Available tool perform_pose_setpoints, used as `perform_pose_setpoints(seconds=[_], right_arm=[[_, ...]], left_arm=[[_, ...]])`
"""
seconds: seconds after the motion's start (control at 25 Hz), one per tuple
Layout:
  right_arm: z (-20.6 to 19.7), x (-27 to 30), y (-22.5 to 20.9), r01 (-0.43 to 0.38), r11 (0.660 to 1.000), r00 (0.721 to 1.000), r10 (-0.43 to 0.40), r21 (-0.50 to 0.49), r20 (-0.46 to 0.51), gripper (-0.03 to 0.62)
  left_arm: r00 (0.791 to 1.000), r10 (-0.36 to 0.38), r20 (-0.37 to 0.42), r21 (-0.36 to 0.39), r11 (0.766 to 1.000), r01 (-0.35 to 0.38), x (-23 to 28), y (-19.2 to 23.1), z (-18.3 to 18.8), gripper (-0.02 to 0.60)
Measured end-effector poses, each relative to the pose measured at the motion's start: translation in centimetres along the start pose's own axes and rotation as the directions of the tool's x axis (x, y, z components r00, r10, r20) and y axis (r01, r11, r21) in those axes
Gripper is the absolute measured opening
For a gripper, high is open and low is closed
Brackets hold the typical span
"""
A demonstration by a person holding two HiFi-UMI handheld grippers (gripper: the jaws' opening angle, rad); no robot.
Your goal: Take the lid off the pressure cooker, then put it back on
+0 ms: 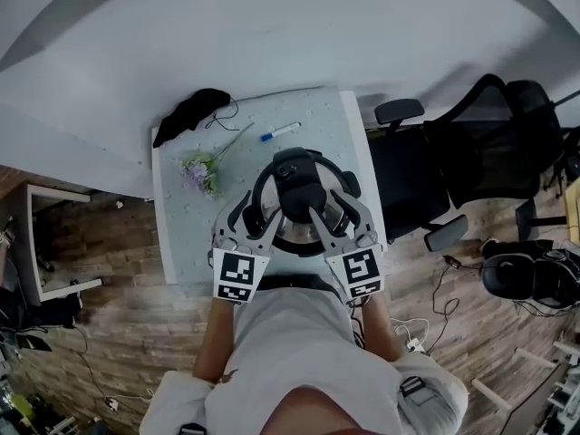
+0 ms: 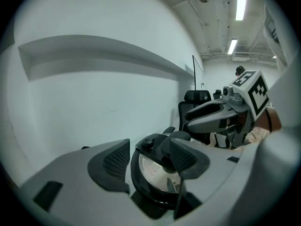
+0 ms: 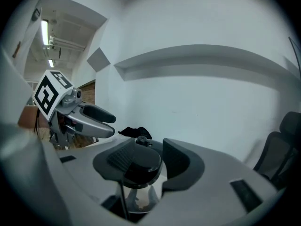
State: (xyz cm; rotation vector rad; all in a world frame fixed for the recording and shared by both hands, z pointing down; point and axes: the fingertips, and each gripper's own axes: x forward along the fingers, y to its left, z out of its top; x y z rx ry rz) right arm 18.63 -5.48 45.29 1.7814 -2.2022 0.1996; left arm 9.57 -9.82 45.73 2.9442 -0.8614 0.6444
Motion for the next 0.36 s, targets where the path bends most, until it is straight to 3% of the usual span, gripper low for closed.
perform_pose_setpoints(seconds=[0.36], right_arm=[[1.5,-0.4,3.6,0.048,0.998,0.999,-0.048,-0.031,0.014,0.184]], left_arm=[[0.994,0.023,0.111,-0.012,1.000,-0.022,-3.4,1.0,0.5,0.253]])
